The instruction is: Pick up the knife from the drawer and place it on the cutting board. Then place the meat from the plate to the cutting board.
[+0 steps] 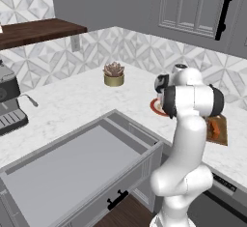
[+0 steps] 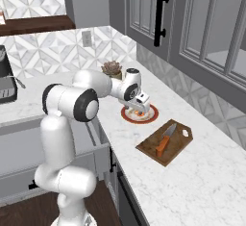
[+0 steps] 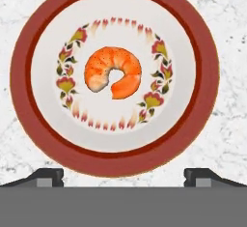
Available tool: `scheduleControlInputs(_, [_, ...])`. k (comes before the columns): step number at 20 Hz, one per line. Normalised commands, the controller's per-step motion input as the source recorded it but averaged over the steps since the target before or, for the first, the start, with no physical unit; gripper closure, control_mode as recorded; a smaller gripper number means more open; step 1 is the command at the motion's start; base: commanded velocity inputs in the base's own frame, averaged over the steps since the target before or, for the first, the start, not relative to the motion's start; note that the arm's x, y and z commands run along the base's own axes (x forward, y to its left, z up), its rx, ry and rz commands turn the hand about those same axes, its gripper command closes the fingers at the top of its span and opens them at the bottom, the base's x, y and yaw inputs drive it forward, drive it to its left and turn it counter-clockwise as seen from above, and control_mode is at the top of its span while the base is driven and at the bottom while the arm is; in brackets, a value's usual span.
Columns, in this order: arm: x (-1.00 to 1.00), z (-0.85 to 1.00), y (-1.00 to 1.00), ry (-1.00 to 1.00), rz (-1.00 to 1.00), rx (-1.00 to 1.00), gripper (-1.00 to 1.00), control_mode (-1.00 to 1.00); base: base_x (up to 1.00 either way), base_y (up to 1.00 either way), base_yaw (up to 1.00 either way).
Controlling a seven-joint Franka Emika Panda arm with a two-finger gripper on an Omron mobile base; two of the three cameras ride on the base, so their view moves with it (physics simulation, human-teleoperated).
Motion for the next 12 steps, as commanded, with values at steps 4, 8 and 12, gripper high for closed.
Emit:
scheduleControlInputs(4, [0.19, -0.48, -0.14, 0.00, 0.04, 0.00, -1.00, -1.00, 0.00, 0.00, 0.00])
scheduleControlInputs(8, [0.31, -0.18, -0.02, -0.01, 0.04, 0.00, -1.00, -1.00, 0.00, 0.00, 0.00])
scheduleControlInputs(12, [0.40, -0.02, 0.00, -0.03, 0.05, 0.00, -1.00, -1.00, 0.00, 0.00, 0.00])
